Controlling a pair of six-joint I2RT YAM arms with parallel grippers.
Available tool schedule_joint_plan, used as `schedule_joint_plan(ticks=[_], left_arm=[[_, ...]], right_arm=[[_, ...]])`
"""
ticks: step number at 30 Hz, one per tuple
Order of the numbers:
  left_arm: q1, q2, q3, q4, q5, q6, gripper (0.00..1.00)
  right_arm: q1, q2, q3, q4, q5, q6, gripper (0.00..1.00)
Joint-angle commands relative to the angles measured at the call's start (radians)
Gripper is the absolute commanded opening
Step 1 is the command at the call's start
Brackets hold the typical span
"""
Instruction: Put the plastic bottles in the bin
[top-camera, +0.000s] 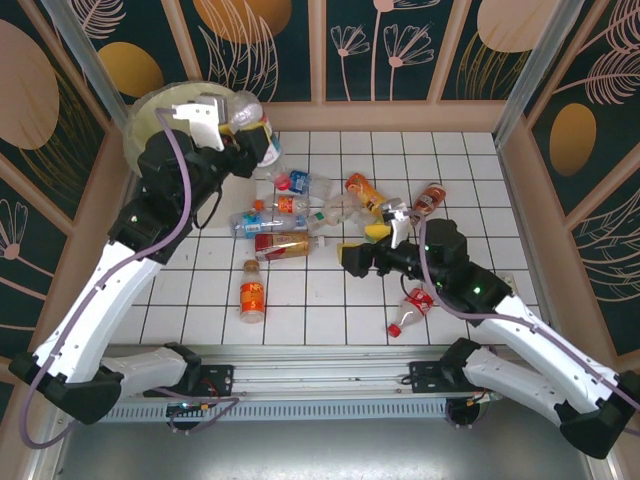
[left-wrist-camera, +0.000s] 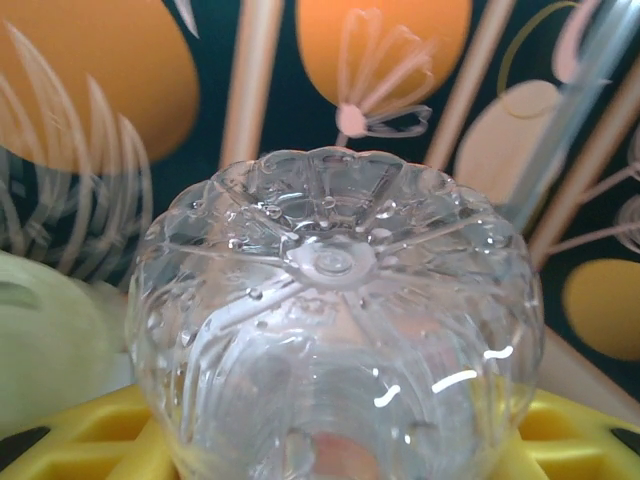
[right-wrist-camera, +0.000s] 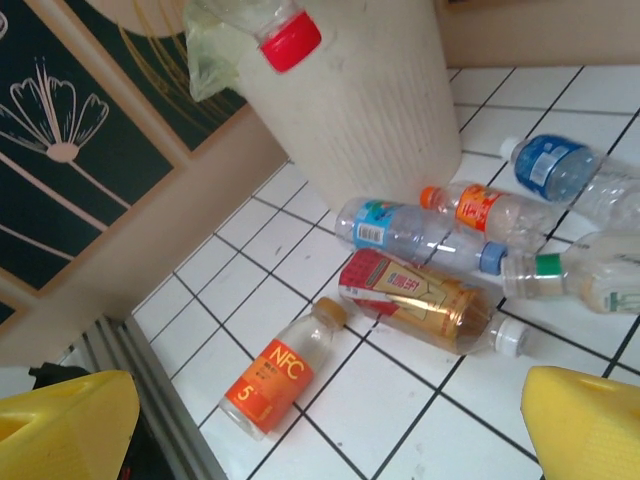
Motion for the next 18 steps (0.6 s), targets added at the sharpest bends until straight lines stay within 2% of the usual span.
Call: schedule_joint_plan(ticks=[1,7,18], left_arm=[[-0.001,0.055,0.102,-0.105,-0.221,0.146,0.52],[0.033,0.172,0.252,-0.158,-0.323,0.222,0.52],[0.162,0.354,0.515,-0.239,-0.319,0.275,0.51]], right_arm=[[-0.007,-0.064,0.020,0.010,0.059,-0.003,0.99],[-0.007,-0.125,0.042,0.019,0.109,-0.011,0.99],[-0.007,-0.216,0.017,0.067,0.104,-0.052,0.99]])
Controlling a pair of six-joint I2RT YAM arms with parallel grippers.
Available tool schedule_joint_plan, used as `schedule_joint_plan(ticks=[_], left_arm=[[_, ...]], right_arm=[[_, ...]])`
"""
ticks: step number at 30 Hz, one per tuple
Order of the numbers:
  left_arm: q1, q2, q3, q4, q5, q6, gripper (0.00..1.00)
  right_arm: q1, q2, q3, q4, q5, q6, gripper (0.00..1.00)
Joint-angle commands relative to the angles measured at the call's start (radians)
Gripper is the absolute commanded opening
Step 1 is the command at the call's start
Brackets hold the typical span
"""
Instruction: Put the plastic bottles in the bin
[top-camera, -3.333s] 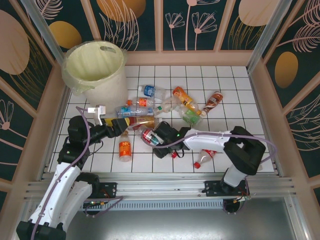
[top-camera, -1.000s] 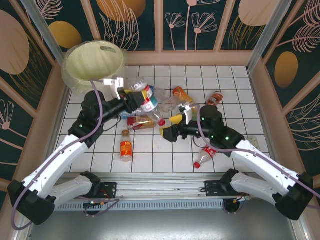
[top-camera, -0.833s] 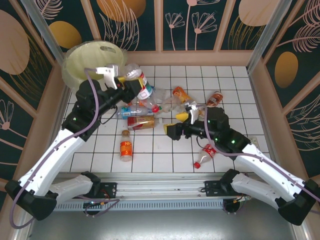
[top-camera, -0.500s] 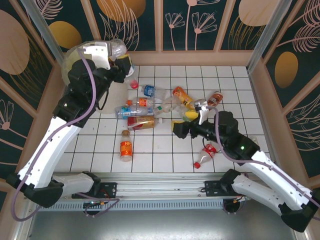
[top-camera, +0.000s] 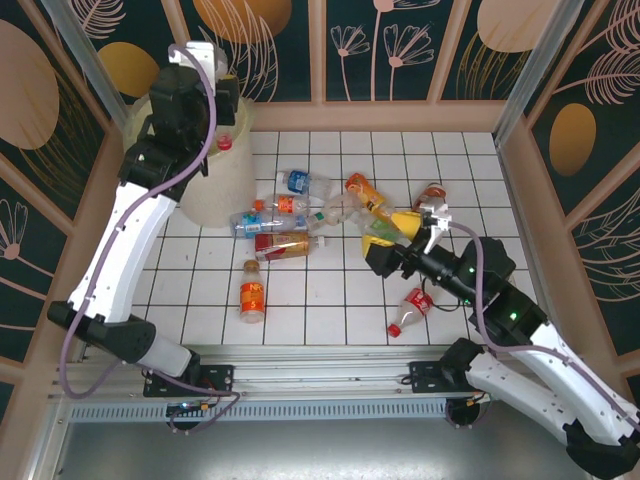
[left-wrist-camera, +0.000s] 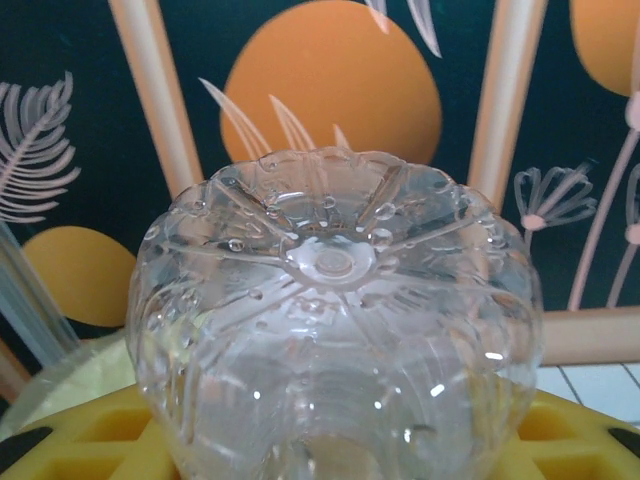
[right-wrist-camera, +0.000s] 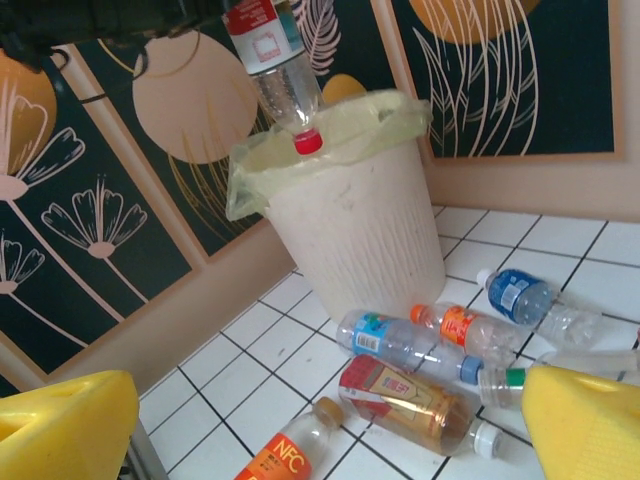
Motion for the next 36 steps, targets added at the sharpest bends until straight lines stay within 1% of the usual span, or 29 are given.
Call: schedule_joint_plan(ticks=[1,4,7,15,19,23,28,31,33,36], left_arm=[[0.031,0.031,0.084,-0.023,-0.034,0.053,0.51],[0.045,0.057,0.103,-0.014,-0.050,0.082,0.51],[0.068,0.086,0.100,-0.021,-0.045,0.079,0.50],[0.168,0.171,0.067,-0.060,0.070,0.022,0.51],[0.205,0.225,0.046,-0.074,0.106,0.006,0.51],[0.219,0.275,0.044,-0.107,0.074,0.003,0.51],[0.238,0.336,0.044,-0.141,0.070,-0.008,0.50],[0.243,0.370,0.041,-0.156,0.029,-0.004,0.50],[0.244,0.398,0.041,-0.170,-0.023,-0.002,0.50],[0.253,0.428,0.046,-0.191,-0.034,-0.011,0.51]], right_arm=[[-0.006,-0.017,0.007,0.034,0.014,-0.021,0.99],[-0.007,-0.015,0.001,0.027,0.018,-0.017,0.99],[-0.007,-0.014,-0.008,0.028,0.023,-0.010,0.99],[-0.007,0.004,-0.001,-0.009,0.036,0.011,0.99],[-0.006,0.023,-0.016,-0.032,0.047,0.032,0.99],[-0.007,0.045,-0.042,-0.049,0.072,0.053,0.99],[-0.007,0.051,-0.065,-0.041,0.067,0.061,0.99],[-0.007,0.057,-0.064,-0.050,0.078,0.061,0.99],[-0.007,0.063,-0.063,-0.057,0.082,0.061,0.99],[-0.008,0.071,-0.063,-0.067,0.082,0.061,0.99]])
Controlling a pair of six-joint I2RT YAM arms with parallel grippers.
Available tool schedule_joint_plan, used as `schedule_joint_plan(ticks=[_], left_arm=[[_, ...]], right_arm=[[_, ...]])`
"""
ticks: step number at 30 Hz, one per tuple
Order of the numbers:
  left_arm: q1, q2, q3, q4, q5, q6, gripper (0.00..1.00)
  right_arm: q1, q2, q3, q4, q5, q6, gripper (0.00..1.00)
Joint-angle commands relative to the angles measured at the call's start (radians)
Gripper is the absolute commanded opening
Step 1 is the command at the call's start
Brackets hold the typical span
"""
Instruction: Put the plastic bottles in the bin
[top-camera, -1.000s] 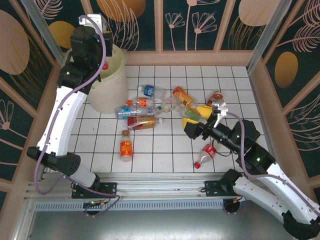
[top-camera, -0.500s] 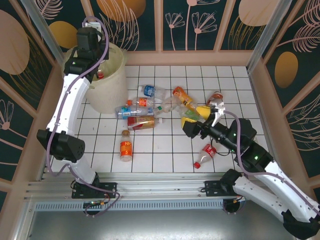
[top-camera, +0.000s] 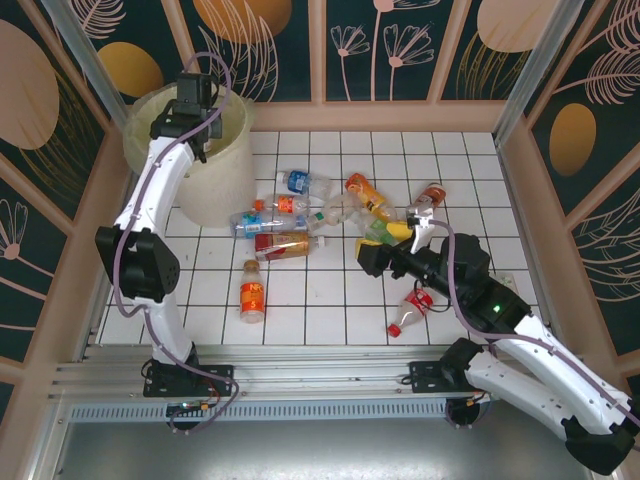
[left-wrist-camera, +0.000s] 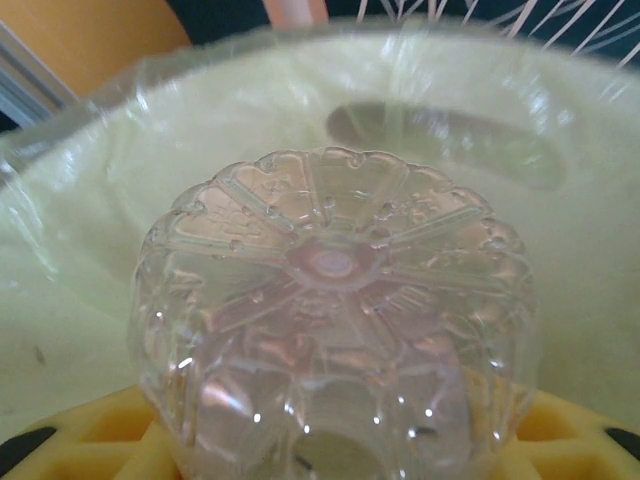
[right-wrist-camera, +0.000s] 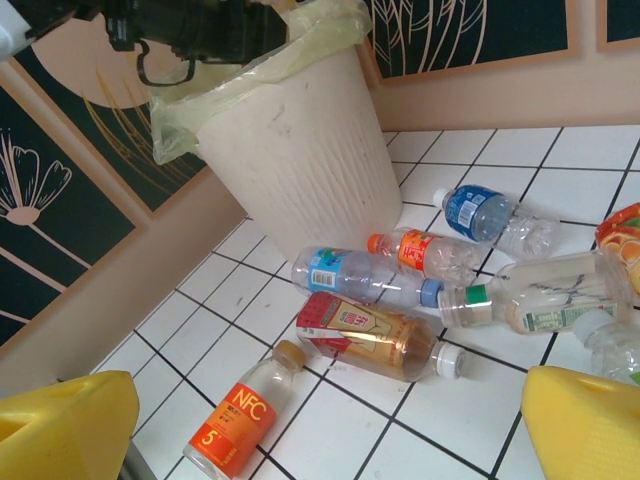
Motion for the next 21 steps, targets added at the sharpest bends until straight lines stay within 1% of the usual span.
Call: schedule_joint_plan(ticks=[1,5,7,12,15,16,17,21], left_arm=[[0.017,0.040,0.000,-0.047,-0.051,-0.020,0.51],[0.036,0.076,0.001,-0.075,-0.058,-0.036,0.52],[0.049,0.085,-0.001,-0.084,-0.058,-0.050,0.55],[0.074,0.100,0.009,-0.109,-0.038,-0.078,0.68],[0.075,0.084,0.019,-0.109,-0.022,-0.092,0.82],[0.076,0.080,0.028,-0.110,-0.019,-0.096,0.88],[0.076,0.078,0.039,-0.115,-0.016,-0.102,0.92],[0.075,0.077,0.101,-0.160,0.035,-0.125,0.97]], right_arm=[[-0.007,0.010,-0.007,-0.020,0.026,0.011,0.99],[-0.007,0.013,-0.012,-0.027,0.055,0.025,0.99],[-0.007,0.016,-0.015,-0.031,0.067,0.032,0.99],[-0.007,0.040,-0.017,-0.034,0.047,0.033,0.99],[-0.007,0.054,-0.020,-0.030,0.033,0.027,0.99],[-0.005,0.058,-0.021,-0.028,0.031,0.025,0.99],[-0.006,0.064,-0.021,-0.028,0.029,0.025,0.99],[-0.006,0.080,-0.019,-0.024,0.019,0.016,0.99]])
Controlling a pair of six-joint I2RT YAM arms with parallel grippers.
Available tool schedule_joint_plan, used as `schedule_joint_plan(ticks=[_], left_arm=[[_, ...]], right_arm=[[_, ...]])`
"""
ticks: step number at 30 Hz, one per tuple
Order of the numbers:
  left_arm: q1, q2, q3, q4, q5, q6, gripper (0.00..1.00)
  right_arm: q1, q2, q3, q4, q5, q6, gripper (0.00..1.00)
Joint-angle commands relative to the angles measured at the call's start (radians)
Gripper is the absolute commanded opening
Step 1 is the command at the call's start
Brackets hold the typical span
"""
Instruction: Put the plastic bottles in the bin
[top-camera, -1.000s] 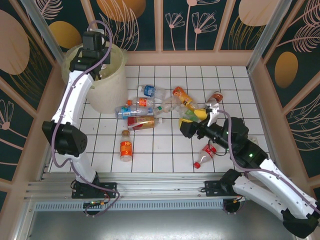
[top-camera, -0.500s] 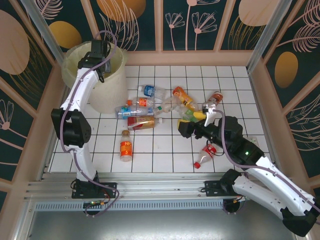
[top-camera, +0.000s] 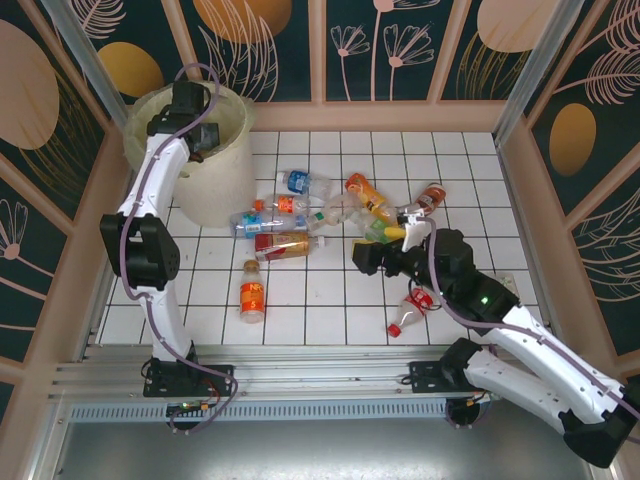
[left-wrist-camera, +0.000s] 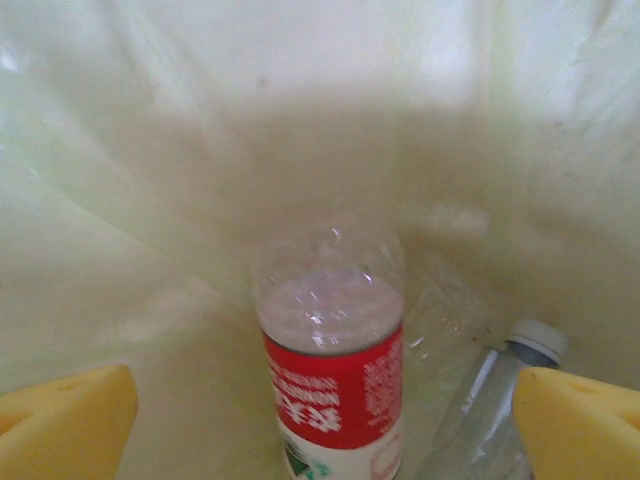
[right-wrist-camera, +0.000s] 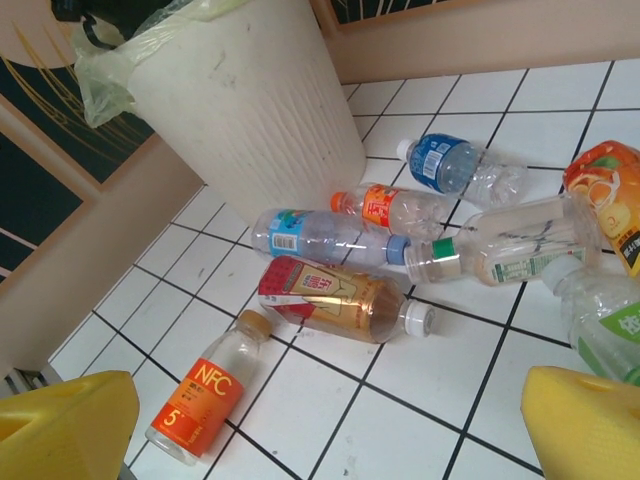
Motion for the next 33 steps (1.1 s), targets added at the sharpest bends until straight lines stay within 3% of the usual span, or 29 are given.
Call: schedule_joint_plan(ticks=[1,9,15,20,28,33], left_arm=[[0.002,-0.020,0.064,-0.044,0.054,-0.038,0.98],[0.001,-0.151,0.056,0.000,0.142,-0.107,0.99],[0.002,-0.374,-0.156,0.198,0.242,-0.198,0.99],[0.002,-0.599,-0.435,0.428,0.461,-0.266,0.99],[0.002,-0.833,-0.766,0.574,0.825,-0.390,0.99],[0.000,-0.985,-0.972,0.619,0.957,-0.428,0.99]], right_arm=[[-0.005,0.009,-0.012,0.014,-0.025,-0.008,0.99],[-0.005,0.073,0.017,0.043,-0.080,-0.091,0.99],[-0.002,0.149,0.038,0.072,-0.131,-0.160,0.99],[0.001,0.234,0.067,0.064,-0.156,-0.225,0.99],[0.008,0.425,0.181,0.011,-0.222,-0.330,0.99],[0.016,0.553,0.256,0.014,-0.235,-0.375,0.94]])
